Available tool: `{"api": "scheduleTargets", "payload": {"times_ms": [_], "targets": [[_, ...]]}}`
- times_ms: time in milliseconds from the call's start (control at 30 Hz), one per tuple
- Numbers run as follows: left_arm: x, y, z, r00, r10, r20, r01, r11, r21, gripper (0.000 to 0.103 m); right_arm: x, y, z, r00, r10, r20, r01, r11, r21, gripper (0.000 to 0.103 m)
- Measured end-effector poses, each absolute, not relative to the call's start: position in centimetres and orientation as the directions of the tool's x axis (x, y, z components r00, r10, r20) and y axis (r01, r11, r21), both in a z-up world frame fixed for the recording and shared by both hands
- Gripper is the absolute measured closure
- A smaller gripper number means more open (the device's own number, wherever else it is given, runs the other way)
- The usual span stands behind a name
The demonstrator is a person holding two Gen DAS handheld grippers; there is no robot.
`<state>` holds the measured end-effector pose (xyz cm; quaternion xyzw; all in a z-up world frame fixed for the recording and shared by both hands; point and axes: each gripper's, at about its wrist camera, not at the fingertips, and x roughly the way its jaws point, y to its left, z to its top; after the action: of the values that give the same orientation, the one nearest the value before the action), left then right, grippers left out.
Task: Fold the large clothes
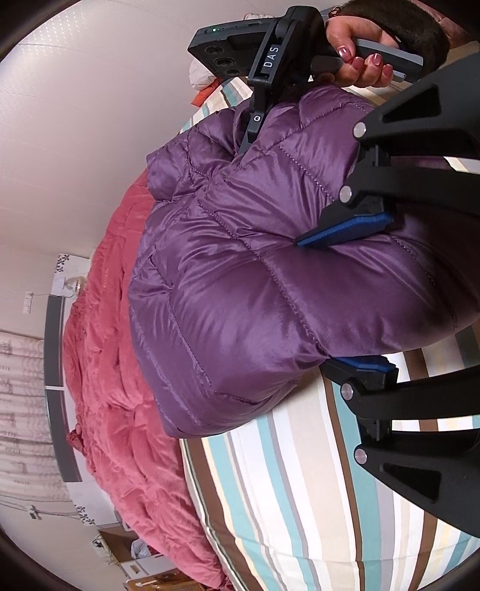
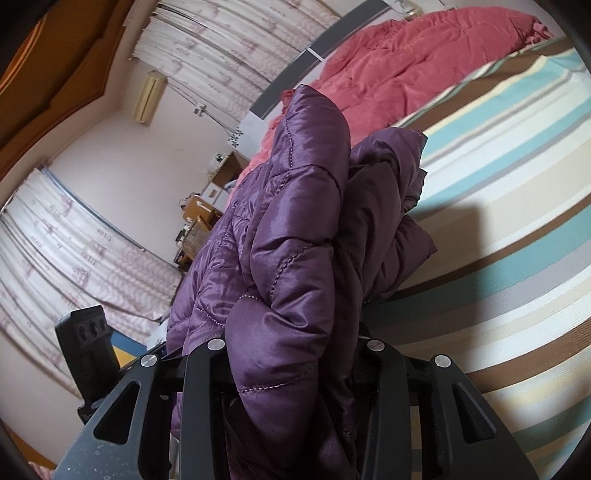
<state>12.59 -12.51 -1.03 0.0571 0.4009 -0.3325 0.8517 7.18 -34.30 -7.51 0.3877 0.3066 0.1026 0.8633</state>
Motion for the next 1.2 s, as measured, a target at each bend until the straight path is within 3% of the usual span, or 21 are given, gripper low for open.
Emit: {"api": "scheduleTargets", "payload": {"times_ms": [600, 933, 1200], "targets": [[10.3, -3.0, 2.5, 0.612, -0.438, -0.658, 0.490, 0.864, -0.119, 0.053, 10.2, -27.4, -4.1, 0.759, 0.527, -0.382, -0.112, 0.684, 0.721, 0.067], [11.9, 3.4, 0.9, 0.660, -0.358, -0.660, 0.374, 0.919, -0.124, 0.053, 13.9, -20.8, -4.3, 0.689, 0.600, -0.406, -0.173, 0.681, 0.712, 0.067], [15.6, 7.0, -3.1, 0.653, -0.318, -0.688, 0.270, 0.946, -0.180, 0.053, 18.3, -17.2, -5.7, 0.670, 0.569, -0.476, -0.174, 0.744, 0.645, 0.067]]}}
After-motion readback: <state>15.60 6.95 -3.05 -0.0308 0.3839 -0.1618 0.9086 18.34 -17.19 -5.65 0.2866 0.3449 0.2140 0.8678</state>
